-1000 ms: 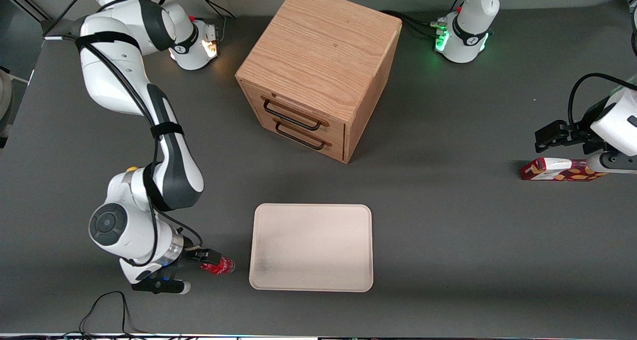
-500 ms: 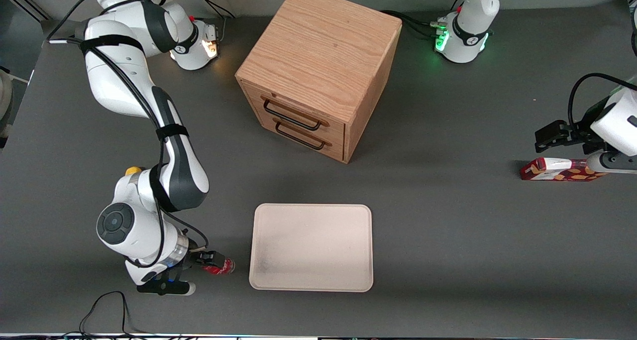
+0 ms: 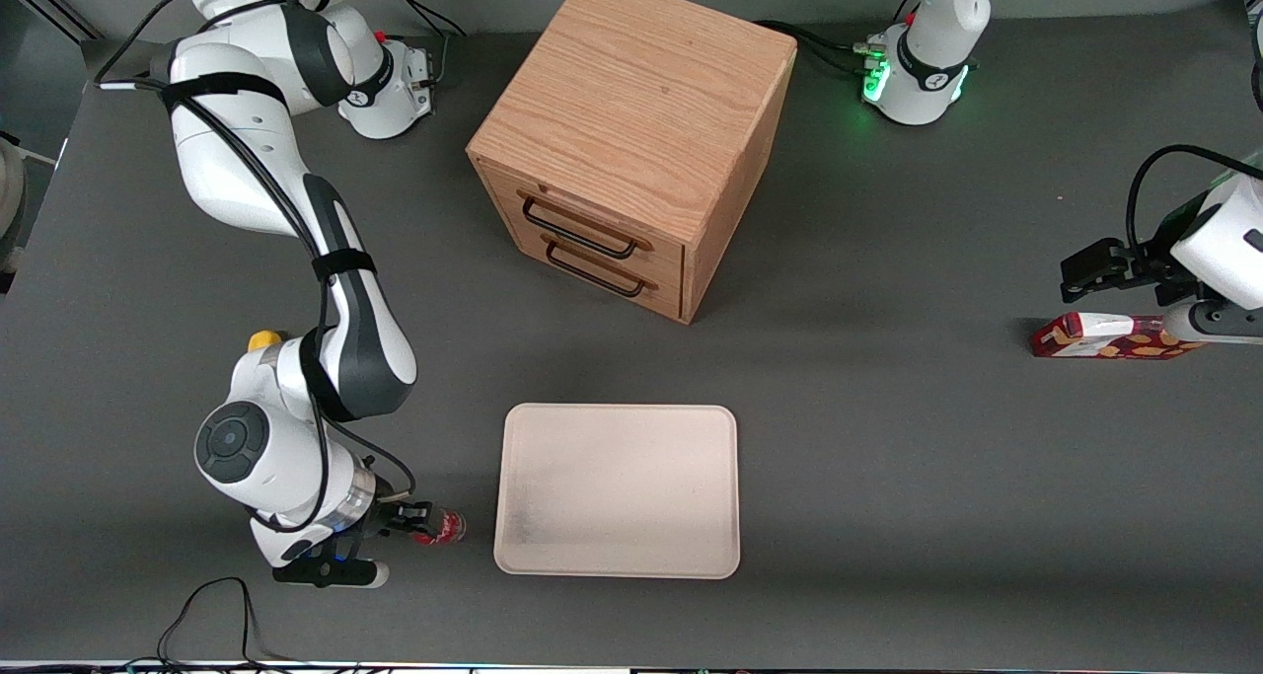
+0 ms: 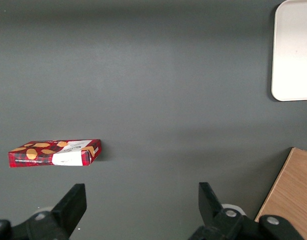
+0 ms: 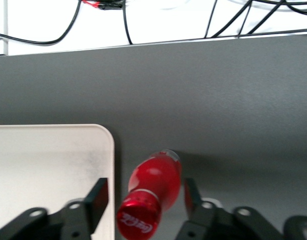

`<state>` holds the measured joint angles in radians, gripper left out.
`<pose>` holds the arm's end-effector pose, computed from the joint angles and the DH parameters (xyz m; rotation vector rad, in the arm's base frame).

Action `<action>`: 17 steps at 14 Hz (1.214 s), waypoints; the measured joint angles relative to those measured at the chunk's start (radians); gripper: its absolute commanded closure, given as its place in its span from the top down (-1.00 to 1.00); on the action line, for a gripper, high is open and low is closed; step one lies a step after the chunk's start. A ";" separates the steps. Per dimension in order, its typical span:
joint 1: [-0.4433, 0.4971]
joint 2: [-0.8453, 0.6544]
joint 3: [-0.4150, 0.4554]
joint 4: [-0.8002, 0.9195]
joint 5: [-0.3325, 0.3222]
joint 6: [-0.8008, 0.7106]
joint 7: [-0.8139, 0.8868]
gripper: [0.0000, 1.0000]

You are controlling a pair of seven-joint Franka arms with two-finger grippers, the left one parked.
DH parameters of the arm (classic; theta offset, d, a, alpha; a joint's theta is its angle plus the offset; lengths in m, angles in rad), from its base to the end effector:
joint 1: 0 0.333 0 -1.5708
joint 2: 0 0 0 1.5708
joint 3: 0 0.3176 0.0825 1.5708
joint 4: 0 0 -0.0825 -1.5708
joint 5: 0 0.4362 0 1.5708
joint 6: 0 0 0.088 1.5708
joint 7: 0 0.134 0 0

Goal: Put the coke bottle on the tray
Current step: 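Lift the bottle and carry it over the white tray's rim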

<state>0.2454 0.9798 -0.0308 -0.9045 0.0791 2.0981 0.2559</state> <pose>0.8412 0.1996 0.2734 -3.0289 0.0869 -0.2993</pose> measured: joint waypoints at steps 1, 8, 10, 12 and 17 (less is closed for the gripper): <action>0.000 0.002 0.007 0.000 0.000 0.004 0.000 -0.34; -0.003 0.002 0.010 0.004 -0.006 -0.007 -0.026 -0.80; -0.003 -0.014 0.010 0.012 -0.042 -0.064 -0.035 -0.80; -0.003 -0.059 0.011 0.029 -0.086 -0.135 -0.038 -0.80; -0.003 -0.205 0.017 0.052 -0.100 -0.302 -0.092 -0.80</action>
<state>0.2425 0.7750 -0.0140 -0.8529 -0.0214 1.7960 0.1637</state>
